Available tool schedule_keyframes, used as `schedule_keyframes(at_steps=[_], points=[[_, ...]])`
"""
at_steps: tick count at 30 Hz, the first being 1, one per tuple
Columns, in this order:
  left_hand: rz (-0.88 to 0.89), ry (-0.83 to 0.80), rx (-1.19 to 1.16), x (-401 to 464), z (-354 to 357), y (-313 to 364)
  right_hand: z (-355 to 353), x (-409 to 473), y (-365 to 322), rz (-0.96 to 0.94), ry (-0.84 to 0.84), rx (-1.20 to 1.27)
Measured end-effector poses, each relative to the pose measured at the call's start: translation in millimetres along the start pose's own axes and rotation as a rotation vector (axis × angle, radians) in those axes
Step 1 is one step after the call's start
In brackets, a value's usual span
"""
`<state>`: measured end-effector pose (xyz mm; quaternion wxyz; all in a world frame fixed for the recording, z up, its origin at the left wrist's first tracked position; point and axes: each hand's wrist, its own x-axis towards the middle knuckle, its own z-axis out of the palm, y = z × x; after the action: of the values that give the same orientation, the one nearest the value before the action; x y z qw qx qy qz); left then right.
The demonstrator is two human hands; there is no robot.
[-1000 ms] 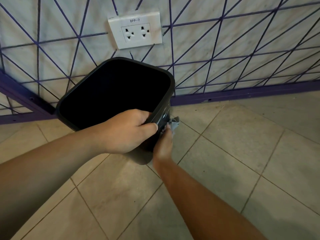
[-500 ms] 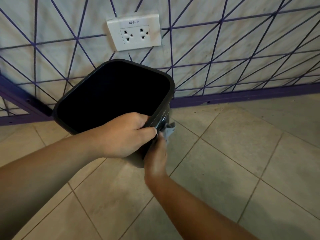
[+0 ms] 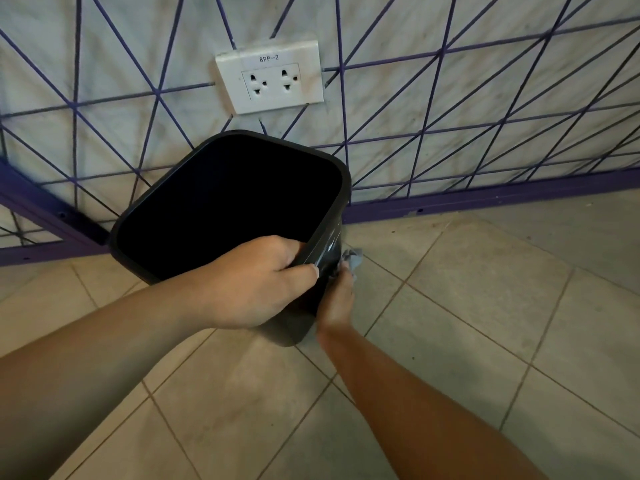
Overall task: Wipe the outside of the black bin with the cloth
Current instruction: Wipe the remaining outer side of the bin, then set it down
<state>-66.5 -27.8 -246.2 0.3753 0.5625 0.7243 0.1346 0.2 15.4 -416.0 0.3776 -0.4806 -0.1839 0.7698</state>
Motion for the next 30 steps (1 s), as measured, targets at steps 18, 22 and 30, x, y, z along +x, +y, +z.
schedule_keyframes(at_steps=[18,22,30], points=[[-0.004,0.035,-0.02,3.9,1.4,0.2,6.6,-11.5,3.8,-0.051,0.007,0.041],[-0.003,0.051,0.001,2.8,2.9,1.1,8.0,-6.0,-5.6,0.003,0.059,0.01],[0.001,0.078,0.051,3.0,3.8,3.7,4.6,2.3,-6.3,0.065,0.04,0.009]])
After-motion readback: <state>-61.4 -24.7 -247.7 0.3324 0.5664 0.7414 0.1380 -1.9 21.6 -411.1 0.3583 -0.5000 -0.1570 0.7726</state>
